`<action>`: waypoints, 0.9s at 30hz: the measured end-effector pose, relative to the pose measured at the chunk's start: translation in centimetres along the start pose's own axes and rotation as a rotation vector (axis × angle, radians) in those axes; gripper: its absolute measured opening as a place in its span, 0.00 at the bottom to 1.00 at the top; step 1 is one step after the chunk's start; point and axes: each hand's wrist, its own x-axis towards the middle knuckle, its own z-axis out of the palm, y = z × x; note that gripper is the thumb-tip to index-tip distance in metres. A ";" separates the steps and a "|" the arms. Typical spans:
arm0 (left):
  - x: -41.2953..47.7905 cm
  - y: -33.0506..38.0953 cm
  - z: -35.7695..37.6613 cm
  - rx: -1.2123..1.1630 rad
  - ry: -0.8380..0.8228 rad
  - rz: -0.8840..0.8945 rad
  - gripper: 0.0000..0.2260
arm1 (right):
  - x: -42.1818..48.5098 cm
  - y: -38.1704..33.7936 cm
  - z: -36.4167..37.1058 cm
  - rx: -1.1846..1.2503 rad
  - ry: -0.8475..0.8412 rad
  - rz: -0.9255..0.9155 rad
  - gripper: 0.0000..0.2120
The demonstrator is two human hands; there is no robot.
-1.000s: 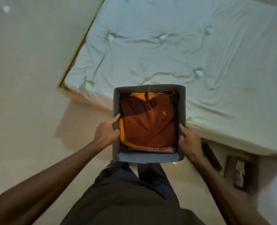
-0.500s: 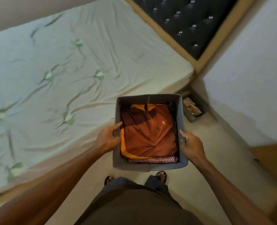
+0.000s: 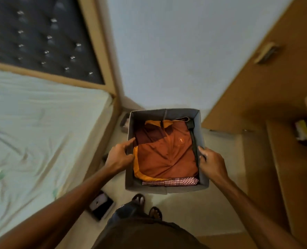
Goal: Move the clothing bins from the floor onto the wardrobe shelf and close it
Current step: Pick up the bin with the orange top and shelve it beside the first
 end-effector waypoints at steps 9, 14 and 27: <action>12.8 15.0 4.5 0.134 -0.287 0.366 0.28 | 1.3 6.8 -6.5 0.142 0.255 0.439 0.21; 17.7 22.8 7.3 0.225 -0.406 0.518 0.29 | 0.9 9.2 -10.5 0.186 0.425 0.598 0.21; 22.5 43.6 19.9 0.176 -0.602 0.870 0.27 | 0.6 17.6 -22.2 0.260 0.813 0.825 0.20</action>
